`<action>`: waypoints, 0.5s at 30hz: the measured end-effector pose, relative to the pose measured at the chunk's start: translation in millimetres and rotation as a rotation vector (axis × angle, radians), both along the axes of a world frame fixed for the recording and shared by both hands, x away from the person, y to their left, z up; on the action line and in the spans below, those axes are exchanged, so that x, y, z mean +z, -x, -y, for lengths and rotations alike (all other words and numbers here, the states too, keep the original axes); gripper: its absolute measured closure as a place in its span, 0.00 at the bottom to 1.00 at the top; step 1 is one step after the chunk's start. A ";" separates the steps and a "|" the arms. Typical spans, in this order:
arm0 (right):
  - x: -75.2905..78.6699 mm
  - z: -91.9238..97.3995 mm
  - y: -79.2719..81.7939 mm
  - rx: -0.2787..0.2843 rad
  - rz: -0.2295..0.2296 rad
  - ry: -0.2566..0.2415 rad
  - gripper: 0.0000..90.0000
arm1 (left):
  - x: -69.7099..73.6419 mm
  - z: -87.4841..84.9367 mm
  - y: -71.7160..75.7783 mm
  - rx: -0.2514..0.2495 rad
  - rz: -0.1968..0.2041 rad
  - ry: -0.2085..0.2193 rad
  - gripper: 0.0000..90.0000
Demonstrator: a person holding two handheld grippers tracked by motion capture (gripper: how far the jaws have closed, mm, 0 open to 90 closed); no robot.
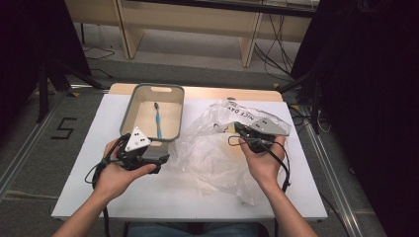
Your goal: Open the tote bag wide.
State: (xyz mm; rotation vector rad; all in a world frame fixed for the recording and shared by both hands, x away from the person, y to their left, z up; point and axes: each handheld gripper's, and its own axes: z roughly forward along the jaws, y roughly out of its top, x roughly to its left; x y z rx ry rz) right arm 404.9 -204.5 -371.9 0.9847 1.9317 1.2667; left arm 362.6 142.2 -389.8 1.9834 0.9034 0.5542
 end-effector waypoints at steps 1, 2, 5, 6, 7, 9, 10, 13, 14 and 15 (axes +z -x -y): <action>0.0 0.0 0.0 0.000 0.000 0.000 1.00 | 0.0 0.0 0.0 0.000 0.000 0.000 0.27; 0.6 -0.6 -0.4 0.000 0.000 -0.004 1.00 | 2.9 1.7 -5.8 0.008 -0.001 0.011 0.27; 0.6 -1.2 -0.6 0.000 -0.001 -0.004 1.00 | 6.1 4.6 -13.1 0.018 0.000 0.012 0.27; 0.7 -1.2 -0.5 0.001 -0.001 -0.004 1.00 | 6.8 5.7 -15.0 0.019 0.001 0.009 0.27; 0.7 -1.0 -0.5 0.001 -0.001 -0.004 1.00 | 7.1 6.8 -16.7 0.021 0.003 0.007 0.27; 1.0 -0.6 -0.2 0.001 -0.001 -0.008 1.00 | 7.1 8.1 -18.1 0.026 0.003 0.010 0.27; 1.1 -0.4 0.1 0.000 -0.001 -0.007 1.00 | 7.1 9.1 -20.9 0.024 -0.001 0.009 0.27; 1.4 0.1 0.4 0.001 -0.003 -0.006 1.00 | 7.1 10.0 -22.1 0.031 -0.002 0.013 0.27; 1.7 0.6 0.2 -0.001 -0.001 -0.008 1.00 | 8.2 9.6 -22.3 0.028 -0.004 0.017 0.27; 1.7 0.6 0.2 -0.001 -0.001 -0.008 1.00 | 8.2 9.6 -22.3 0.028 -0.004 0.017 0.27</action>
